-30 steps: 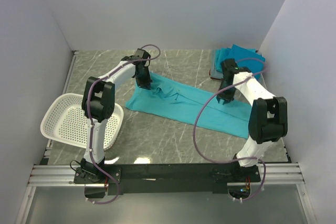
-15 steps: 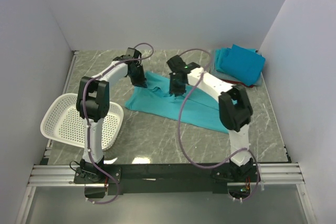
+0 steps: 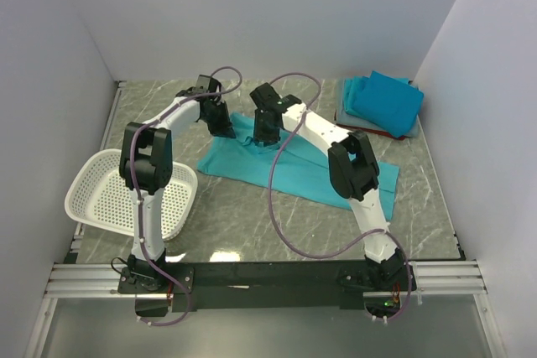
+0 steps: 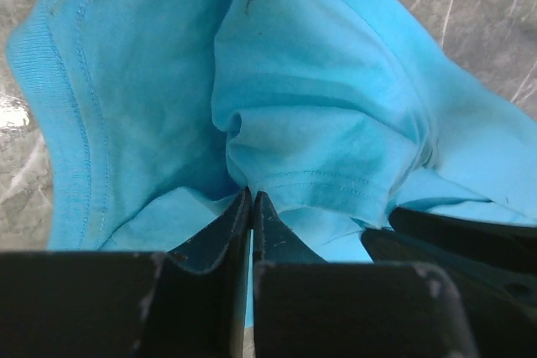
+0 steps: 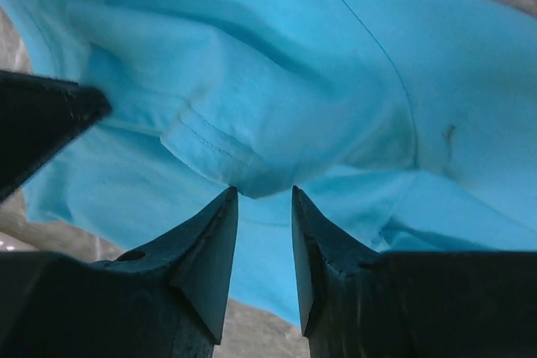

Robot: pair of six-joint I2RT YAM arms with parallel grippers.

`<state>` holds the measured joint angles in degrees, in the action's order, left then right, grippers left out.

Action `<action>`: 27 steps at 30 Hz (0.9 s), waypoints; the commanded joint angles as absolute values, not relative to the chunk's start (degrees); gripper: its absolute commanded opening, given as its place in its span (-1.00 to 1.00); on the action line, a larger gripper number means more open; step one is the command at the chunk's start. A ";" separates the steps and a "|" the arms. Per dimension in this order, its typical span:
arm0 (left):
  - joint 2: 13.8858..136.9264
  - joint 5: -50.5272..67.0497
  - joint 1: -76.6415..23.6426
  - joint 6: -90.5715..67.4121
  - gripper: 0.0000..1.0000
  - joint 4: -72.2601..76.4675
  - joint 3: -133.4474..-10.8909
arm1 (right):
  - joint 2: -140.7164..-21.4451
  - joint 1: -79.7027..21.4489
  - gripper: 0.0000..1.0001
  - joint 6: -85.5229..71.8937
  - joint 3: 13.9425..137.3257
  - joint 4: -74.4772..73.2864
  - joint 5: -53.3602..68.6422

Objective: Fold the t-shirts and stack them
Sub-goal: Fold the tshirt

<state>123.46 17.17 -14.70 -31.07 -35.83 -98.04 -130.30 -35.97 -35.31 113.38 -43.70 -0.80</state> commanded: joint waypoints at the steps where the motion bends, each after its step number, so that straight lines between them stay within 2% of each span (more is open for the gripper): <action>1: 121.11 19.42 -14.59 -30.67 -0.85 -34.54 -99.32 | -132.62 -35.95 -0.20 -36.30 116.89 -44.65 -1.40; 10: 121.90 20.65 -14.59 -31.11 -0.85 -34.54 -100.02 | -135.44 -36.91 -0.19 -36.47 118.74 -48.69 -5.88; 13: 122.08 20.65 -14.59 -31.03 -0.85 -34.54 -100.02 | -135.44 -36.83 -0.27 -35.86 118.30 -48.69 -5.80; 15: 121.99 20.66 -14.59 -30.94 -0.79 -34.63 -100.02 | -135.53 -36.83 -0.43 -35.60 117.95 -48.60 -5.10; 16: 121.91 20.48 -14.50 -30.94 -0.70 -34.72 -100.02 | -135.61 -36.83 -0.49 -35.42 118.04 -48.78 -4.92; 17: 121.82 20.22 -14.50 -30.85 -0.61 -34.89 -100.02 | -135.53 -36.83 -0.64 -35.33 118.30 -49.30 -4.75; 19: 121.12 19.08 -14.50 -30.85 -0.36 -35.24 -100.11 | -134.56 -36.91 -0.78 -35.07 118.30 -49.66 -5.18; 20: 120.85 18.72 -14.41 -30.76 -0.31 -35.33 -100.02 | -134.13 -36.83 -0.84 -34.98 118.04 -49.92 -5.53; 22: 119.89 17.85 -14.41 -30.76 -0.20 -35.33 -99.93 | -132.46 -36.65 -0.86 -34.54 117.78 -50.27 -6.41; 27: 119.35 18.19 -14.41 -31.11 -0.17 -35.24 -100.02 | -129.39 -36.65 -0.85 -34.19 116.99 -52.12 -7.12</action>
